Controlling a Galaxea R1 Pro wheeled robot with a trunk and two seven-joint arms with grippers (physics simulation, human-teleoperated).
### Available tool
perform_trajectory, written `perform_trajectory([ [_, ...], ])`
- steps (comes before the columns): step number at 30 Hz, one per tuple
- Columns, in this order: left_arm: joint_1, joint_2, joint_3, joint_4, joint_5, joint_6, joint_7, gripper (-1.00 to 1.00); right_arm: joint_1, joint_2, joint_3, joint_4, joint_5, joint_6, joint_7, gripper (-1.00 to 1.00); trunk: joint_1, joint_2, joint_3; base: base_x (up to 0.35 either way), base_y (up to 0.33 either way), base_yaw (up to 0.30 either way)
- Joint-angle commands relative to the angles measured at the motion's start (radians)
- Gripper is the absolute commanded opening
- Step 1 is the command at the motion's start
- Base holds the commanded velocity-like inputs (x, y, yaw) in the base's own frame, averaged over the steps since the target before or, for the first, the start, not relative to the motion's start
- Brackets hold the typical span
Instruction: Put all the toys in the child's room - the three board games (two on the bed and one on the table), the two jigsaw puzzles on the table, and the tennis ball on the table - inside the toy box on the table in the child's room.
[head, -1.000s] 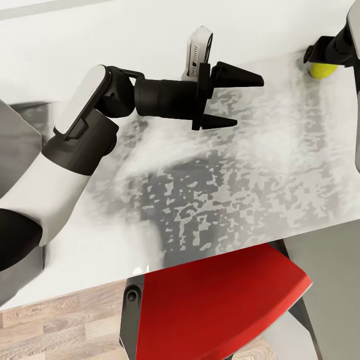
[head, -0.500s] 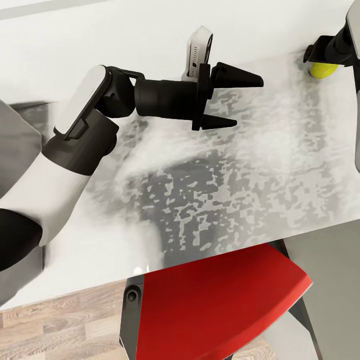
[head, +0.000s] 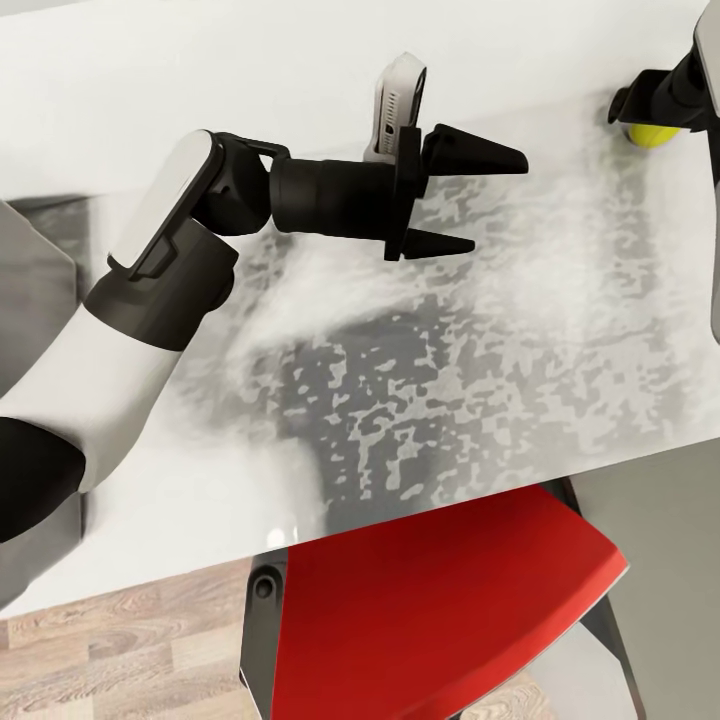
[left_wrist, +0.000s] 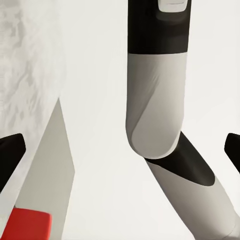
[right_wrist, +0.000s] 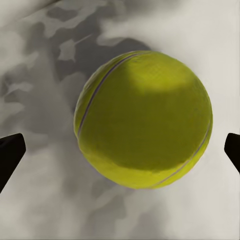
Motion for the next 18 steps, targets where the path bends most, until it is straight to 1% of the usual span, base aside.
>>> perform_trajectory([
  [1, -0.001, 0.0, -0.001, 0.0, 0.011, -0.001, 0.009, 1.0, -0.001, -0.001, 0.008, 0.0, -0.01, 0.003, -0.008, 1.0, 0.001, -0.002, -0.003, 0.0, 0.0, 0.0],
  [5, -0.001, -0.001, -0.001, -0.001, 0.011, -0.001, 0.01, 1.0, -0.001, -0.002, 0.008, 0.0, -0.01, 0.001, -0.008, 1.0, 0.001, -0.002, -0.006, 0.0, 0.0, 0.0],
  [11, -0.001, -0.001, -0.002, -0.002, 0.011, -0.001, 0.01, 1.0, 0.0, -0.002, 0.008, 0.0, -0.01, -0.035, -0.008, 1.0, 0.001, -0.002, -0.007, 0.0, 0.0, 0.0],
  [18, -0.001, 0.003, -0.002, -0.002, 0.011, -0.001, 0.01, 1.0, -0.002, -0.001, 0.008, -0.001, -0.01, -0.045, -0.008, 1.0, 0.001, -0.002, -0.008, 0.0, 0.0, 0.0],
])
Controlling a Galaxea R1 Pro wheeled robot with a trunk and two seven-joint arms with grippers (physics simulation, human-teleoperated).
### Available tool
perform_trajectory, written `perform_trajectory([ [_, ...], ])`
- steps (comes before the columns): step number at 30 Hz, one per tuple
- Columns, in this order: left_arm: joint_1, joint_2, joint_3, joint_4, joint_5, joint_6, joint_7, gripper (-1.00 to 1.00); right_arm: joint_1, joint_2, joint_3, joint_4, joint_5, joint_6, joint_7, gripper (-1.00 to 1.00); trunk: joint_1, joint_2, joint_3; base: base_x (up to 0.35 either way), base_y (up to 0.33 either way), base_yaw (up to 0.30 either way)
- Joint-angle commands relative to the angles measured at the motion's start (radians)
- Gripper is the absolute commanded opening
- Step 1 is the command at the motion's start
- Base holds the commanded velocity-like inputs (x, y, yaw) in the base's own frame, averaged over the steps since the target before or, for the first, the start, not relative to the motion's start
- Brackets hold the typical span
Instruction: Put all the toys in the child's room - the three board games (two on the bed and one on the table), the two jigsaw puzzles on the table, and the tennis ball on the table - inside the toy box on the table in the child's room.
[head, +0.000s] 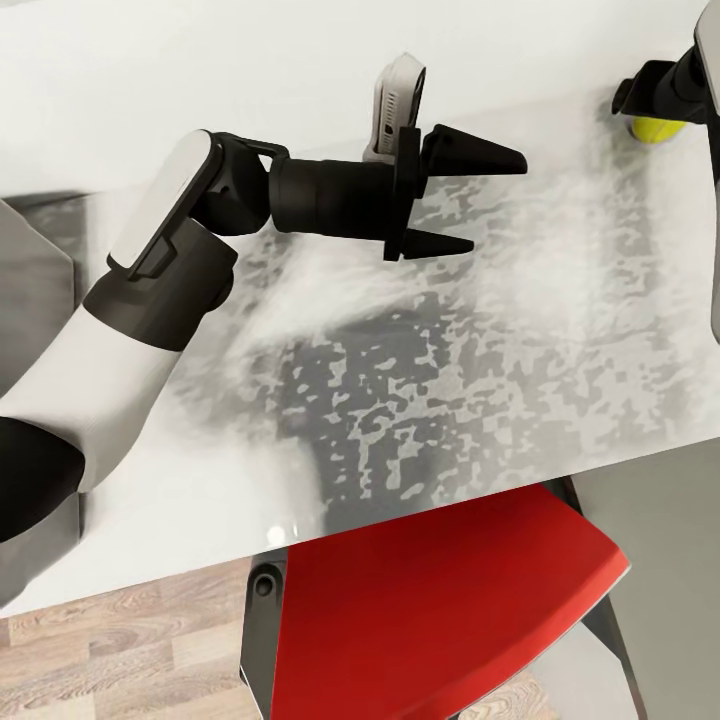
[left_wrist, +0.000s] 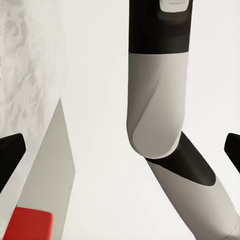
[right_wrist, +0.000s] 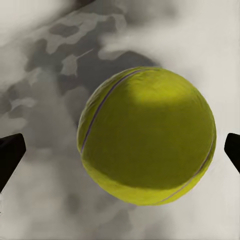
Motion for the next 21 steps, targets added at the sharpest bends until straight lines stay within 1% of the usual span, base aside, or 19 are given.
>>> perform_trajectory([
  [1, -0.001, 0.001, -0.001, 0.0, 0.011, -0.001, 0.008, 1.0, -0.002, -0.001, 0.008, -0.002, -0.011, 0.003, -0.008, 1.0, 0.001, -0.002, -0.001, 0.0, 0.0, 0.0],
  [21, -0.001, -0.002, 0.001, 0.0, 0.011, -0.001, 0.009, 1.0, -0.003, -0.004, 0.008, -0.02, -0.01, 0.01, -0.008, 1.0, 0.001, -0.002, -0.001, 0.0, 0.0, 0.0],
])
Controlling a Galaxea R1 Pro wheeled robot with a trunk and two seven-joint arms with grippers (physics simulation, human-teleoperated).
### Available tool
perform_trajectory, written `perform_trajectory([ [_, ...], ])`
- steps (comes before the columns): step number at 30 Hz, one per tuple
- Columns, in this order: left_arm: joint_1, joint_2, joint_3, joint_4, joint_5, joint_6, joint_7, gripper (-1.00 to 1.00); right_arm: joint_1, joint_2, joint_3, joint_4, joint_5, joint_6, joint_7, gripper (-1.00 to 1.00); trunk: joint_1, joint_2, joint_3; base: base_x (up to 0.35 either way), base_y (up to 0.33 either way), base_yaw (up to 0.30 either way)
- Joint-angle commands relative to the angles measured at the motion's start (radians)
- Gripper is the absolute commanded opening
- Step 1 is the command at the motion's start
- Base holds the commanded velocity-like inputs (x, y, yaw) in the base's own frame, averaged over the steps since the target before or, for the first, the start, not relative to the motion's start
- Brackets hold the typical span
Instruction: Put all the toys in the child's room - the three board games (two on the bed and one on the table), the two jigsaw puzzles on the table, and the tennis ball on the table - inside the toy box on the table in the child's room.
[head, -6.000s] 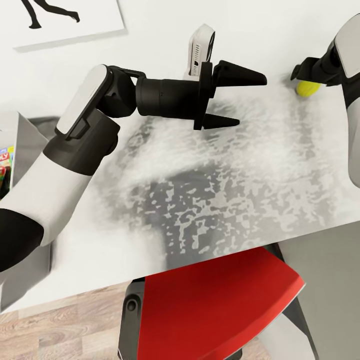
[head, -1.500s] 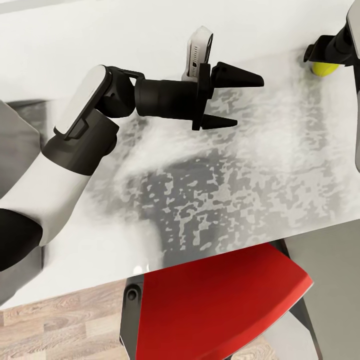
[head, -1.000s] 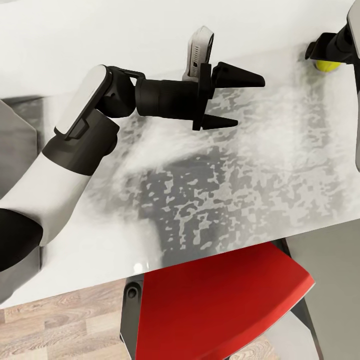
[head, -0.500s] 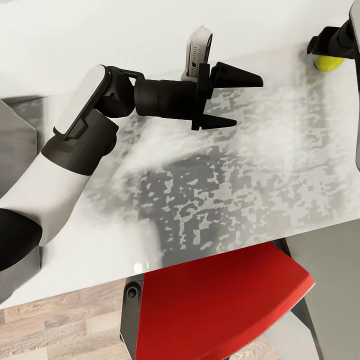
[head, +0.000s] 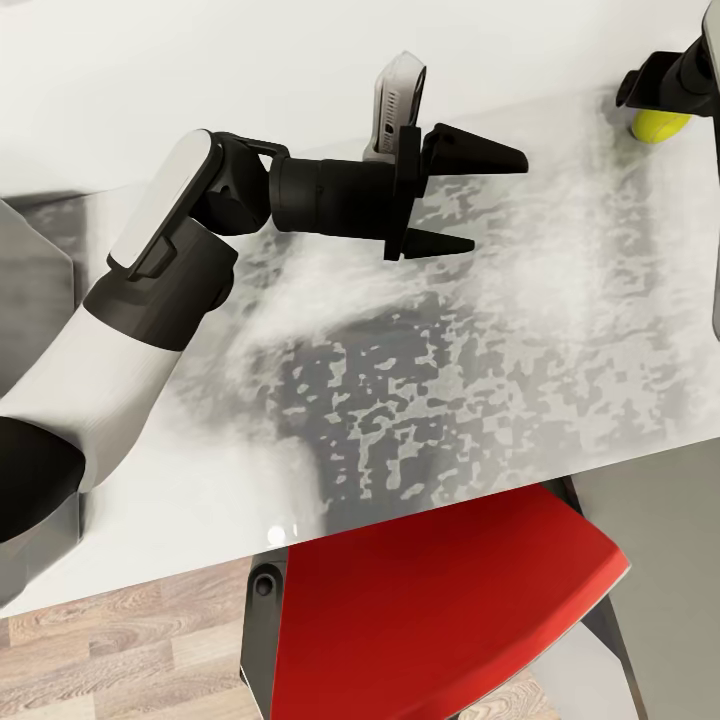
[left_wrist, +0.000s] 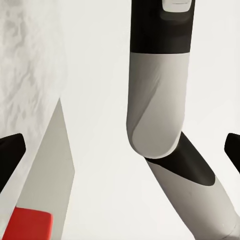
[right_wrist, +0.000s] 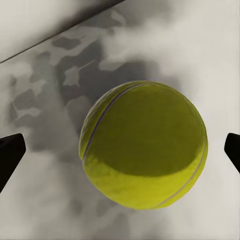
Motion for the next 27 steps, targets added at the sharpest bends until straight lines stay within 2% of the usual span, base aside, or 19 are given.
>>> perform_trajectory([
  [1, -0.001, 0.0, -0.001, 0.0, 0.011, -0.001, 0.009, 1.0, -0.001, -0.001, 0.008, 0.0, -0.011, 0.003, -0.008, 1.0, 0.001, -0.002, -0.001, 0.0, 0.0, 0.0],
  [27, -0.001, 0.0, -0.001, 0.001, 0.008, -0.001, 0.009, 1.0, -0.012, -0.006, 0.008, 0.012, -0.016, 0.008, -0.008, 1.0, 0.001, -0.002, -0.001, 0.0, 0.0, 0.0],
])
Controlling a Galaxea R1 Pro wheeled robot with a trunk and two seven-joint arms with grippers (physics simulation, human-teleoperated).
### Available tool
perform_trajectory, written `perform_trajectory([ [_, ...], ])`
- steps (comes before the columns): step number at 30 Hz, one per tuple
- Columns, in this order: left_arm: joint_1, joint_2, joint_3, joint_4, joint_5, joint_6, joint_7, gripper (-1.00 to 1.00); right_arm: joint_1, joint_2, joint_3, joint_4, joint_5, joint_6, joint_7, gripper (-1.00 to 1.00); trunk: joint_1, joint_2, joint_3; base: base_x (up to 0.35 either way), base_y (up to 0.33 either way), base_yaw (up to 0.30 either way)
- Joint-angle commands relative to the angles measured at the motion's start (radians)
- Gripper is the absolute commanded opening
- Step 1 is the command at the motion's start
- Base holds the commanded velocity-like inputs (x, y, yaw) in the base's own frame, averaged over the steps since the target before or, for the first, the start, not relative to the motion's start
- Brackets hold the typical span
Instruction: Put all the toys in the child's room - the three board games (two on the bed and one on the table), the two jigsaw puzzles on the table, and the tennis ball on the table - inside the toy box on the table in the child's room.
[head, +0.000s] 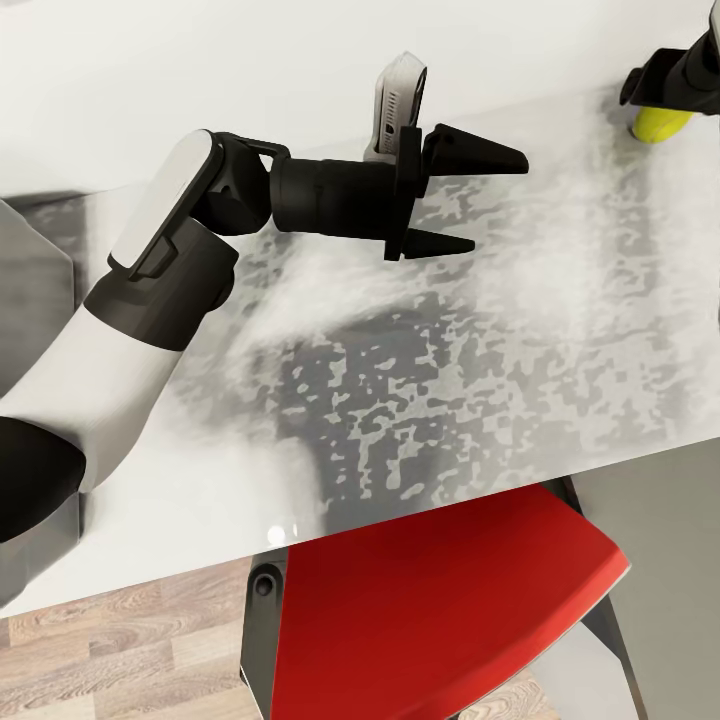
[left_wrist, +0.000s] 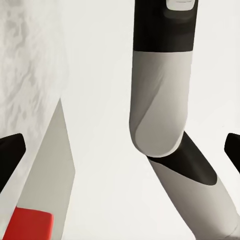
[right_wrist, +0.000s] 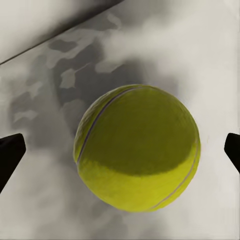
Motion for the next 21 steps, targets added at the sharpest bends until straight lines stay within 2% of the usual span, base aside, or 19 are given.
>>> perform_trajectory([
  [1, -0.001, 0.001, -0.001, 0.0, 0.01, -0.001, 0.009, 1.0, -0.002, 0.001, 0.008, 0.0, -0.01, 0.003, -0.008, 1.0, 0.001, -0.002, -0.001, 0.0, 0.0, 0.0],
  [3, -0.001, 0.001, -0.001, 0.0, 0.01, -0.001, 0.009, 1.0, -0.002, 0.002, 0.008, 0.0, -0.01, 0.003, -0.008, 1.0, 0.001, -0.002, -0.001, 0.0, 0.0, 0.0],
  [4, -0.001, 0.001, -0.001, 0.0, 0.01, -0.001, 0.009, 1.0, -0.003, 0.003, 0.008, 0.0, -0.01, 0.003, -0.008, -1.0, 0.001, -0.002, -0.001, 0.0, 0.0, 0.0],
  [21, -0.001, 0.002, -0.001, 0.003, 0.01, -0.001, 0.009, 1.0, -0.003, -0.004, 0.008, 0.0, -0.009, 0.001, -0.008, -1.0, 0.001, -0.002, -0.001, 0.0, 0.0, 0.0],
])
